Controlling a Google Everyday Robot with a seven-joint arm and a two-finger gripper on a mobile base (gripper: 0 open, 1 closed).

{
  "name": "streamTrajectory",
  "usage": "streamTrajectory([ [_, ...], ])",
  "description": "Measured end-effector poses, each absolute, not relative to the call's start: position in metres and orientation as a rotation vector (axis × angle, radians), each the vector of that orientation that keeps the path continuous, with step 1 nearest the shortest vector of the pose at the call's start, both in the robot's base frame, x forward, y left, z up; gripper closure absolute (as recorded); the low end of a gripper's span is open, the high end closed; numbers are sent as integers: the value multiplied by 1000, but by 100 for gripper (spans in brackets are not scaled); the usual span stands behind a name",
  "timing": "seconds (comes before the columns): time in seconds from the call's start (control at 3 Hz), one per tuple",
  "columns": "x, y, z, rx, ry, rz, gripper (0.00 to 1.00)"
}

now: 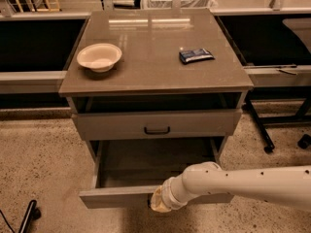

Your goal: Close middle drawer

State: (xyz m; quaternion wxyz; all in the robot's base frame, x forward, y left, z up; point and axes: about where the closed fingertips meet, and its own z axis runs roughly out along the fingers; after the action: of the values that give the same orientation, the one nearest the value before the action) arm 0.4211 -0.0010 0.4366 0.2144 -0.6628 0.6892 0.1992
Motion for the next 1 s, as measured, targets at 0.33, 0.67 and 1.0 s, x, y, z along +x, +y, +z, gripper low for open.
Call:
streamTrajectory([
  [0.33, 421, -1, 437, -1839, 1912, 553, 12],
  [0.67, 421, -1, 437, -1839, 1912, 553, 0],
  [1.0, 421, -1, 437, -1839, 1912, 553, 0],
])
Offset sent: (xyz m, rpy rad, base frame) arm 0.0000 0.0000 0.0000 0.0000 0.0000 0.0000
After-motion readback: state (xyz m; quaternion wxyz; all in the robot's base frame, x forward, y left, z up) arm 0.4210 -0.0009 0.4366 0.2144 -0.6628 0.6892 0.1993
